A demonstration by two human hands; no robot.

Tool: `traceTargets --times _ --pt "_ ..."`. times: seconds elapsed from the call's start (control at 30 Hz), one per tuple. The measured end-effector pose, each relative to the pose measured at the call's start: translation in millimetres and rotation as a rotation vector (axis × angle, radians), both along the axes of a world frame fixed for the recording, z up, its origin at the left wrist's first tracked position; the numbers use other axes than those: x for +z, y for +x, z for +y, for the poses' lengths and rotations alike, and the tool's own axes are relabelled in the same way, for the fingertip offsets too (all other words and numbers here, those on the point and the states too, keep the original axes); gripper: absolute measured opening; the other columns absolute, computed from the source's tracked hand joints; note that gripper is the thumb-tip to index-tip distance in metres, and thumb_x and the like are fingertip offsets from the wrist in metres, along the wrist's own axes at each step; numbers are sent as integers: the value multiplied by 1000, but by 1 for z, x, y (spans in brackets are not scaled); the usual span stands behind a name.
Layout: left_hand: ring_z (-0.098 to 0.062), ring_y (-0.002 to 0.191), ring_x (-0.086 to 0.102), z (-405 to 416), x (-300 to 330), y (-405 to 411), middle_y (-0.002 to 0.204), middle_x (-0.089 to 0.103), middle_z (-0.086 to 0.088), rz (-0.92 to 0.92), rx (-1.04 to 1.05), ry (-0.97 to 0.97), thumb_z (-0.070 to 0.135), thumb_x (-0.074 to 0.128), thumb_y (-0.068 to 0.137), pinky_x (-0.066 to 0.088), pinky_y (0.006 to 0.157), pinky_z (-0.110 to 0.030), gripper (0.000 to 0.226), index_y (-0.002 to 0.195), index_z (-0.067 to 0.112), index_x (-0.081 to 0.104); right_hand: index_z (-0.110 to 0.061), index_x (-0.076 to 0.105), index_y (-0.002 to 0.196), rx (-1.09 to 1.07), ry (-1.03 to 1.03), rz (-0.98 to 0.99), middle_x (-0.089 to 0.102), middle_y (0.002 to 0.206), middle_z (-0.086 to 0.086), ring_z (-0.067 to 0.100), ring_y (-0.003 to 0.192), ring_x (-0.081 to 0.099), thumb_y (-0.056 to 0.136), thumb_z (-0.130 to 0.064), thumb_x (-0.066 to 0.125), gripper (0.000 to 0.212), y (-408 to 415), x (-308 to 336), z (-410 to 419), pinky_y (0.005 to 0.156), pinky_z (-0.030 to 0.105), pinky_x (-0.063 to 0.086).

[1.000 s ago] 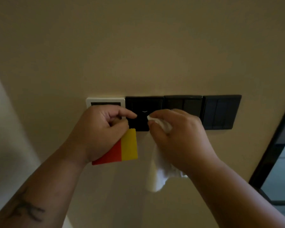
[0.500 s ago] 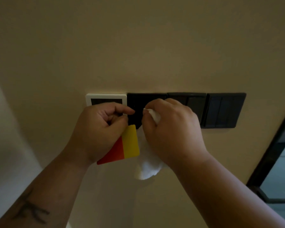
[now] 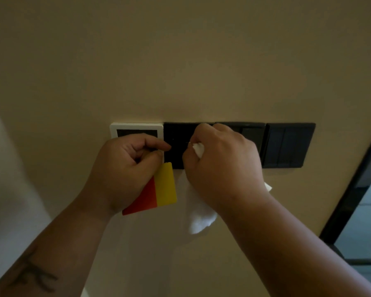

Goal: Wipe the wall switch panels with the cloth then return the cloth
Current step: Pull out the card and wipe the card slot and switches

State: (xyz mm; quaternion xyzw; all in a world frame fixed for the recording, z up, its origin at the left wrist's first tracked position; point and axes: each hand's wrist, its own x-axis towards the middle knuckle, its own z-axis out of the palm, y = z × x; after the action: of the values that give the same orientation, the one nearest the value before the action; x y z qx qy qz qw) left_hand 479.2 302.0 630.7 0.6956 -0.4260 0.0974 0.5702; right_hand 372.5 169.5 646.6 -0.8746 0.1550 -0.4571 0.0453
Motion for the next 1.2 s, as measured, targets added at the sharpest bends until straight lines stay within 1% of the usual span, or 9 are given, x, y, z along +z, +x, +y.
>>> traceTargets --times 0.17,0.27,0.33,0.43,0.53,0.83,0.93,1.03,1.2 --pt "-30 54 55 0 -2 -1 60 62 -25 9 7 11 25 59 81 42 52 -17 19 83 30 77 -22 68 81 66 251 -133 63 74 -7 9 64 53 84 -26 65 5 6 -10 7 53 7 28" --pt "-11 48 47 -3 -3 0 46 54 -8 12 -9 5 24 59 82 38 49 -15 19 84 31 77 -21 66 83 55 179 -85 62 75 -6 13 63 55 85 -27 63 7 4 -6 7 53 15 35" --pt "-7 49 48 -5 -2 -1 48 53 -11 0 -8 11 24 59 82 38 49 -13 19 84 31 77 -22 63 84 15 64 10 59 77 -6 16 61 54 88 -29 59 8 -1 1 4 48 24 36" --pt "-19 50 53 -3 -1 -1 58 61 -19 -24 5 17 26 59 82 40 51 -14 19 85 33 76 -21 61 83 -2 10 70 60 78 -5 19 62 55 86 -27 59 7 -5 8 -2 49 27 35" --pt "-32 62 60 -1 -2 -1 64 65 -23 -32 20 25 26 59 82 42 53 -19 20 89 36 76 -20 61 80 14 56 -14 58 74 -5 18 58 53 86 -27 61 9 0 2 3 46 24 34" --pt "-24 53 54 0 -2 -4 59 61 -22 -23 21 -11 25 59 81 41 52 -16 20 86 34 76 -22 62 76 -39 -20 -13 57 70 -5 19 53 51 82 -26 64 8 -8 3 -5 44 23 33" --pt "-10 49 48 0 -4 -5 50 55 -14 4 15 -16 25 59 82 39 50 -13 18 85 29 77 -26 67 86 11 112 -44 62 80 -8 15 68 57 85 -34 63 9 -20 0 -13 55 27 42" --pt "-5 46 44 -1 -4 -4 44 50 -6 28 15 -23 25 60 81 38 48 -10 17 82 27 77 -31 65 95 74 273 -19 59 83 -15 5 74 55 87 -40 62 13 -29 -9 -17 61 20 44" --pt "-27 51 53 3 -3 -3 57 61 -21 5 35 -17 27 60 83 43 55 -24 18 86 34 76 -28 66 97 111 239 -37 60 82 -14 10 76 57 88 -39 64 15 -25 -5 -12 59 24 42"
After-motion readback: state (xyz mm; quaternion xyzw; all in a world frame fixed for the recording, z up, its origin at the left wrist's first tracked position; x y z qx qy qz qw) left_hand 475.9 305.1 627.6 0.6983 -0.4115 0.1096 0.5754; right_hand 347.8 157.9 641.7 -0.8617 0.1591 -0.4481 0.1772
